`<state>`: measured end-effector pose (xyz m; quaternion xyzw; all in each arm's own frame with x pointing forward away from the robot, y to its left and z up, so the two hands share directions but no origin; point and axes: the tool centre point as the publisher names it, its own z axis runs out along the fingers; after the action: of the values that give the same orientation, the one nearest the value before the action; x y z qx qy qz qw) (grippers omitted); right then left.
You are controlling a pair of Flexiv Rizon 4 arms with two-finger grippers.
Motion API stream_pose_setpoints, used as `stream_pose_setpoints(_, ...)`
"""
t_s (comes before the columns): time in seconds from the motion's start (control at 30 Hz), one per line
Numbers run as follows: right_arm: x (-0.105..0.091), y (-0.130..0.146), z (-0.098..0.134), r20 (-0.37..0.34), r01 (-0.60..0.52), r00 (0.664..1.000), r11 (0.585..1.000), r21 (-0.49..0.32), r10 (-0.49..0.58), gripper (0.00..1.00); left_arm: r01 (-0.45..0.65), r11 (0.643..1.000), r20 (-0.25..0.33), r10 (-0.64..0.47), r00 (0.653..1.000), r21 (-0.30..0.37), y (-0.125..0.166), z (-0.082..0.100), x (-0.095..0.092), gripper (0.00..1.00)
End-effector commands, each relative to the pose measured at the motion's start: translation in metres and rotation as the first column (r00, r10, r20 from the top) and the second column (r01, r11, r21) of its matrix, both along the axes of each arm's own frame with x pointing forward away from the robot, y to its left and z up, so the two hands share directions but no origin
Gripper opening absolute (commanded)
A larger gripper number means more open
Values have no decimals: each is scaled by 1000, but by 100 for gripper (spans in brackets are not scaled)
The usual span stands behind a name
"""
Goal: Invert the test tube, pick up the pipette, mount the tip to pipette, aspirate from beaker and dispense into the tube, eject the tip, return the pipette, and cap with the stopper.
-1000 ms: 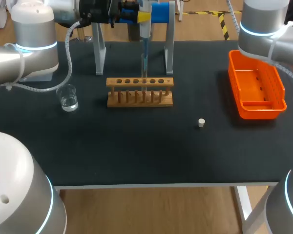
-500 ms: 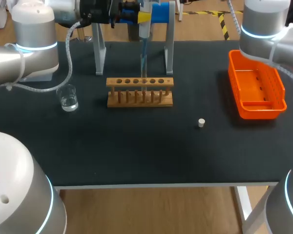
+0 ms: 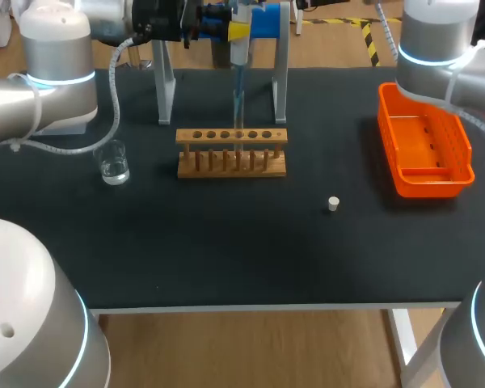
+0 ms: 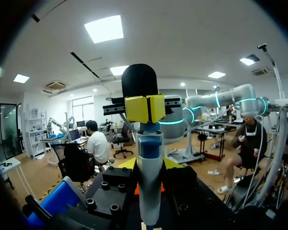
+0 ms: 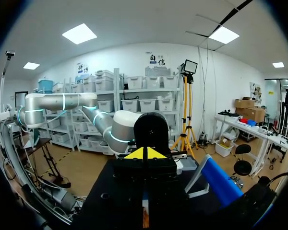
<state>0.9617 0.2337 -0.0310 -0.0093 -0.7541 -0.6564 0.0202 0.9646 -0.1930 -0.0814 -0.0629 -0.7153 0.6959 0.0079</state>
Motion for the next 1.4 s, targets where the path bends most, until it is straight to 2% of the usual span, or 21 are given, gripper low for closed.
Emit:
stream_pose_setpoints(0.03,-1,0,-4,1,-2,1000,1000,3,2,0,5,1000,0,-5,1000,0,1,8,3,0)
stream_pose_setpoints(0.43,-4,-8,35,71,2,997,997,77,-7,0,5,1000,0,-5,1000,0,1,8,3,0)
stream_pose_setpoints(0.63,-9,-35,49,104,20,994,992,128,-33,0,5,1000,0,-5,1000,0,1,8,3,0)
stream_pose_setpoints(0.8,-18,-64,51,134,29,990,987,158,-50,0,5,1000,0,-5,1000,0,1,8,3,0)
stream_pose_setpoints(0.83,-21,-70,50,140,30,989,986,163,-53,3,5,1000,0,-5,1000,0,1,8,3,0)
stream_pose_setpoints(0.87,-23,-76,49,149,31,987,986,164,-56,28,5,1000,0,-5,1000,0,1,8,3,0)
stream_pose_setpoints(0.9,-26,-81,48,155,31,986,986,162,-57,46,5,1000,0,-5,1000,0,1,8,3,0)
stream_pose_setpoints(0.93,-28,-86,46,159,31,986,987,160,-57,86,5,1000,0,-5,1000,0,1,8,3,0)
stream_pose_setpoints(0.97,-31,-90,45,164,31,985,987,159,-58,100,5,1000,0,-5,1000,0,1,8,3,0)
stream_pose_setpoints(1.2,-44,-111,25,185,41,981,991,130,-65,100,5,1000,0,-5,1000,0,1,8,3,0)
stream_pose_setpoints(1.4,-46,-123,-15,153,81,984,993,87,-93,100,5,1000,0,-5,1000,0,1,8,3,0)
